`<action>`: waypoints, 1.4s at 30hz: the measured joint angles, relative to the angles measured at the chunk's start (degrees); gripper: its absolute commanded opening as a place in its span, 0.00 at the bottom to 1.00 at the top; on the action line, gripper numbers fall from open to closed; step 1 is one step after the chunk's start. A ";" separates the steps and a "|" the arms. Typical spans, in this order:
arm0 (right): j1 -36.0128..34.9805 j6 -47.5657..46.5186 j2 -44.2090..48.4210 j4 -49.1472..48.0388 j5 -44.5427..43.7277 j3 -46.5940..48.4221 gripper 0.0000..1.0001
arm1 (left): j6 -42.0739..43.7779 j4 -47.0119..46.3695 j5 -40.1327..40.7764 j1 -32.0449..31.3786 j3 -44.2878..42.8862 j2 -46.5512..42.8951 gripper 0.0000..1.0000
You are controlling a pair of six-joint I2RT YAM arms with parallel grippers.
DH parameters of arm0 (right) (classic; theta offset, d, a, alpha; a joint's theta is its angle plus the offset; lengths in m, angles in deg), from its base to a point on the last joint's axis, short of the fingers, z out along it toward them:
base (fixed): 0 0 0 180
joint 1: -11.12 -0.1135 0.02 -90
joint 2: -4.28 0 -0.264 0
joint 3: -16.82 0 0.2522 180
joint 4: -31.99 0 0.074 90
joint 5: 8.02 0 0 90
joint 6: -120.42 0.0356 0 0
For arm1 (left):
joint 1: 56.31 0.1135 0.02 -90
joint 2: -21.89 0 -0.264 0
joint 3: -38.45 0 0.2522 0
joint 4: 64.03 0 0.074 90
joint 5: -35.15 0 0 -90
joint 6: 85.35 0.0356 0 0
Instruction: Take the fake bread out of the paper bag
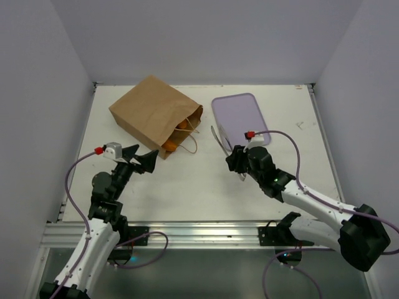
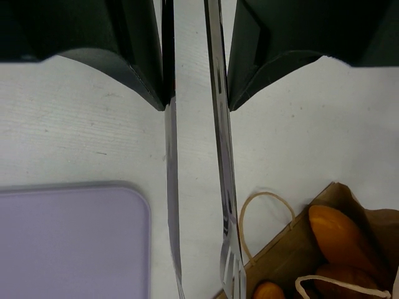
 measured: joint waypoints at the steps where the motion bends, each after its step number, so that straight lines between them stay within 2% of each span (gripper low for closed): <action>1: 0.26 -0.02 0.87 0.90 0.31 0.11 0.45 | 0.00 0.76 0.00 -0.02 -0.63 -0.28 1.00; 6: 1.20 -0.22 2.62 3.76 1.84 1.38 0.37 | 0.04 1.73 -0.26 -0.02 -3.78 -0.24 1.00; 14: 3.10 -0.35 3.41 7.48 4.44 2.86 0.22 | -0.87 0.24 -3.74 -0.02 -7.30 13.73 0.99; 15: 3.19 -0.42 3.41 8.11 4.59 3.19 0.22 | -1.14 0.07 -4.66 -0.02 -7.41 14.73 0.99; 20: 3.87 -0.50 3.74 9.49 5.79 4.44 0.42 | 0.24 0.39 -8.50 -0.09 -11.08 17.90 1.00; 25: 4.42 -0.66 4.11 10.47 6.10 5.16 0.44 | 3.43 0.94 -7.32 -2.29 -15.67 17.86 1.00; 28: 4.90 -0.66 4.11 10.73 6.47 5.40 0.44 | 6.05 2.60 -3.15 -6.75 -18.18 18.32 1.00; 34: 5.81 -0.61 4.07 11.34 7.34 5.81 0.43 | 12.46 8.50 12.68 -19.37 -26.45 24.83 1.00; 38: 6.78 -0.57 4.07 11.69 7.43 6.23 0.44 | 18.05 12.26 25.88 -27.02 -31.93 32.33 1.00; 42: 8.07 -0.59 4.04 12.50 7.80 6.88 0.45 | 23.78 16.68 34.56 -30.49 -37.27 40.17 1.00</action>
